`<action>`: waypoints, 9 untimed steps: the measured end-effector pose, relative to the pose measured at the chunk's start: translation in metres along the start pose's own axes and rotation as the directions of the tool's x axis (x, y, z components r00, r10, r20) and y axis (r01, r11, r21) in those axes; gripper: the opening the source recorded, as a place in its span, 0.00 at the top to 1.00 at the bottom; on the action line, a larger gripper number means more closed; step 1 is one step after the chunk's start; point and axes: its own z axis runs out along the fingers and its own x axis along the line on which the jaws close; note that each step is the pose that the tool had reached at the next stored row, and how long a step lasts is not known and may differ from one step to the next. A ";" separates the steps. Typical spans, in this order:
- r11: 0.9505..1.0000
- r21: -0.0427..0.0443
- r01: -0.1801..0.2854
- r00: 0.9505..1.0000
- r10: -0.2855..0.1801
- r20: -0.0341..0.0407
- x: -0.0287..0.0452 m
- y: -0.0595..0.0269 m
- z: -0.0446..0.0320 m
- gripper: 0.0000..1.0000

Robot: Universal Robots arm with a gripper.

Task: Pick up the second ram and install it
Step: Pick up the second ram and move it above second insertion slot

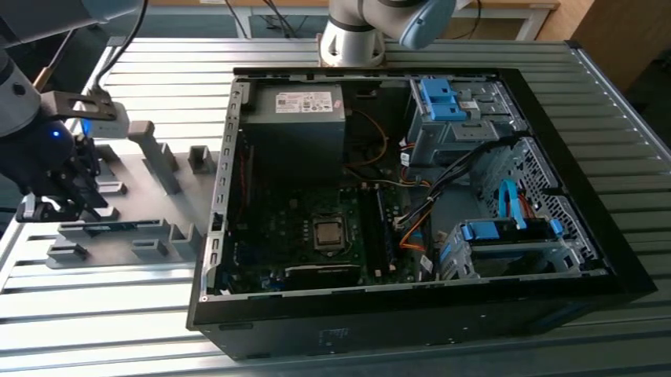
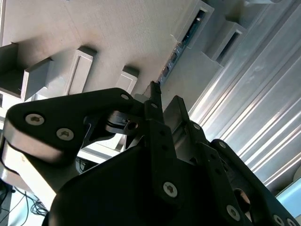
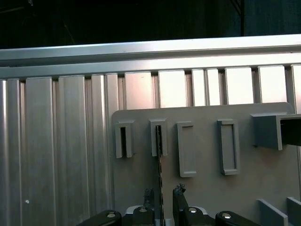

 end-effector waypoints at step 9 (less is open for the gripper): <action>1.000 0.000 0.009 1.000 -0.009 -0.001 0.0002 0.0000 0.0075 0.70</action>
